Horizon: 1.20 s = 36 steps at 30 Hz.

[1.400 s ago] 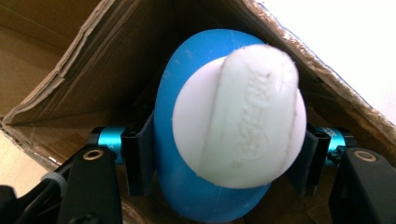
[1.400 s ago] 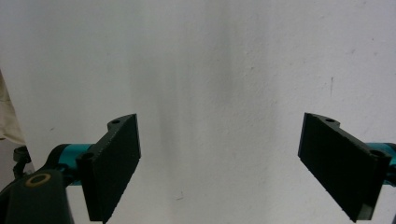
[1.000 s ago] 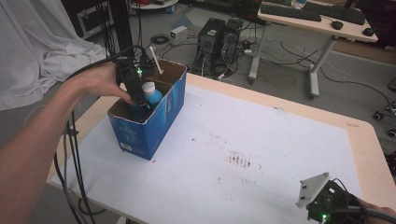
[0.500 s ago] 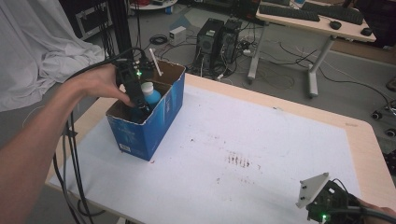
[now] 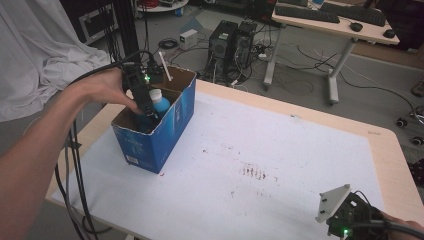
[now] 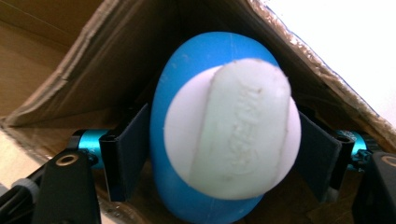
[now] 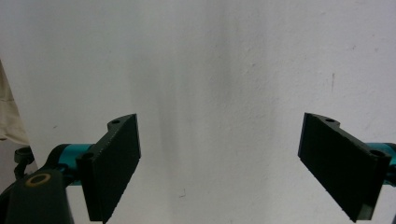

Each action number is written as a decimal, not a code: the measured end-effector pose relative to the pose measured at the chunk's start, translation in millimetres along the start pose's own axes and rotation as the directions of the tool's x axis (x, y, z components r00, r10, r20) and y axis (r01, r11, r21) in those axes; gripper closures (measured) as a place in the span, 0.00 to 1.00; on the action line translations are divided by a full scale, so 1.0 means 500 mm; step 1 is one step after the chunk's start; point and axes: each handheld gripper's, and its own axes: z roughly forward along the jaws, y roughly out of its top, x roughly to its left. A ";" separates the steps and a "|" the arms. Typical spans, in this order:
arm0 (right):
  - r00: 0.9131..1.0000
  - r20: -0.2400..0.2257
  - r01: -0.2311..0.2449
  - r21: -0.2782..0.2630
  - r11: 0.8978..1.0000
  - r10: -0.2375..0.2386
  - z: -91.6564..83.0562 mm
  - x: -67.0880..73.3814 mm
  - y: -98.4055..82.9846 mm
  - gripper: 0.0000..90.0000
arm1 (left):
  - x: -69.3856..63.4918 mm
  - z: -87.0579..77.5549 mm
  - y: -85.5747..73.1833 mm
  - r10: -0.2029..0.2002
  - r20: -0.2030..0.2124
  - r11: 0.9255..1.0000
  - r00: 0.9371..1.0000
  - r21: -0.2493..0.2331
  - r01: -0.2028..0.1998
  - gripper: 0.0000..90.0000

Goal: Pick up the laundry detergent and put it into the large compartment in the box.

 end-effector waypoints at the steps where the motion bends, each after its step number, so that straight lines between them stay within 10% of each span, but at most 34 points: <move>1: 1.000 -0.002 0.000 0.000 1.000 0.000 0.000 0.000 0.000 0.14 | 0.001 -0.002 0.000 0.001 -0.001 1.000 1.000 0.001 -0.001 0.29; 21: 1.000 0.003 -0.001 -0.004 1.000 0.001 -0.004 -0.001 -0.003 0.14 | -0.006 -0.066 0.021 0.008 -0.050 1.000 0.999 0.002 -0.008 0.29; 36: 1.000 0.004 -0.004 -0.003 1.000 0.004 -0.009 -0.001 -0.001 0.14 | -0.077 -0.131 0.108 0.126 -0.079 0.990 0.989 -0.047 -0.130 0.29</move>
